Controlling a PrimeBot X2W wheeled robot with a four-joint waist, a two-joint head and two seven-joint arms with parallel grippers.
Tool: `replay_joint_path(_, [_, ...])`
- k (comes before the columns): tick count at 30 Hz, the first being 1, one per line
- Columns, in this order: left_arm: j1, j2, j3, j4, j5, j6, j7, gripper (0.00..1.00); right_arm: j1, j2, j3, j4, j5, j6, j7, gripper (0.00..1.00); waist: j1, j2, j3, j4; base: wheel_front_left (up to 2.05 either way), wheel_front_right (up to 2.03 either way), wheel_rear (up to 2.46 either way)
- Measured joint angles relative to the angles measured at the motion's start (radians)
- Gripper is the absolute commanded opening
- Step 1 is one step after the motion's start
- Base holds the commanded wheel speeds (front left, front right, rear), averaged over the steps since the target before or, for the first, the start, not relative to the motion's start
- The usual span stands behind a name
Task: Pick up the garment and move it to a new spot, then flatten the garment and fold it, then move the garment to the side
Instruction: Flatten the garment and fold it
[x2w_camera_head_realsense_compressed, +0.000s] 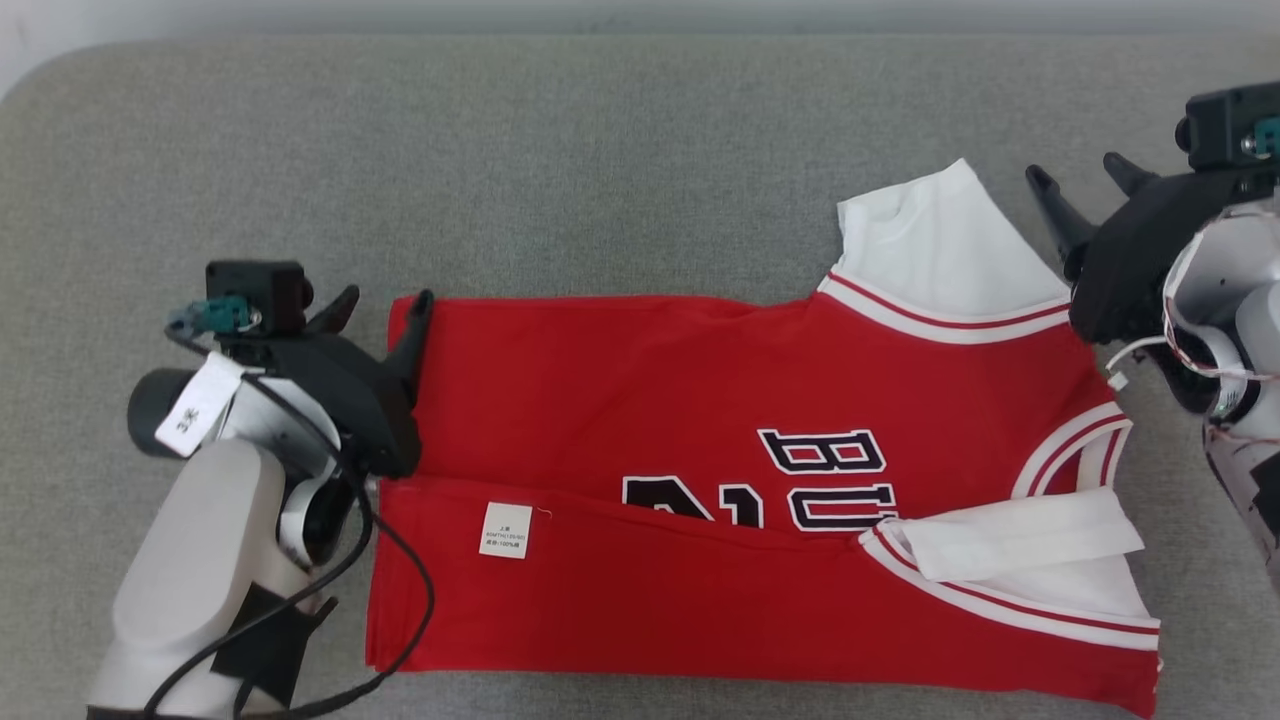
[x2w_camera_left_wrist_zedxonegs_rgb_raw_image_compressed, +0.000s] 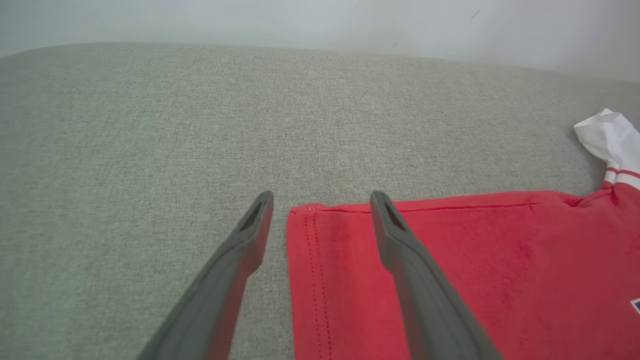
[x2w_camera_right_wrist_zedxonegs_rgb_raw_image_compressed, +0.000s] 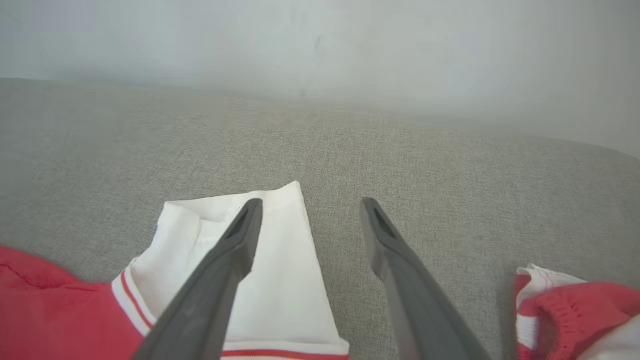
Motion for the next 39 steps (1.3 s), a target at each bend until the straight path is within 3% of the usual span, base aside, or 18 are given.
replay_joint_path(10, [-0.110,-0.048,-0.018,0.079,0.000,-0.010,0.000,1.00,-0.156,0.007,0.025,0.156,-0.036,0.027,0.035,1.00,-0.0001,0.0001,0.081,0.035,0.00,0.00,0.00])
replay_joint_path(22, [-0.182,-0.080,-0.042,0.205,-0.007,-0.027,-0.001,1.00,-0.209,0.054,0.063,0.304,-0.046,0.065,0.033,1.00,-0.0002,0.0000,0.148,0.083,0.00,0.00,0.00])
replay_joint_path(23, [-0.186,-0.083,-0.038,0.211,-0.015,-0.031,-0.001,0.44,-0.218,0.053,0.066,0.315,-0.051,0.067,0.033,0.78,-0.0002,-0.0001,0.150,0.085,0.00,0.00,0.00])
replay_joint_path(24, [-0.187,-0.084,-0.035,0.216,-0.026,-0.035,-0.001,0.44,-0.229,0.053,0.071,0.324,-0.056,0.068,0.033,0.78,-0.0004,-0.0001,0.153,0.085,0.00,0.00,0.00])
replay_joint_path(25, [-0.188,-0.084,-0.033,0.224,-0.037,-0.035,-0.002,0.00,-0.236,0.053,0.078,0.328,-0.066,0.073,0.033,0.36,-0.0004,-0.0002,0.156,0.086,0.00,0.00,0.00])
replay_joint_path(27, [-0.197,-0.082,-0.035,0.244,-0.045,-0.036,-0.011,0.00,-0.252,0.054,0.085,0.352,-0.080,0.082,0.016,0.00,-0.0004,-0.0002,0.159,0.085,0.00,0.00,0.00])
replay_joint_path(39, [-0.204,-0.082,-0.047,0.292,-0.042,-0.044,-0.095,0.00,-0.272,0.049,0.087,0.420,-0.090,0.117,-0.117,0.00,-0.0003,-0.0001,0.126,0.072,0.00,0.00,0.00])
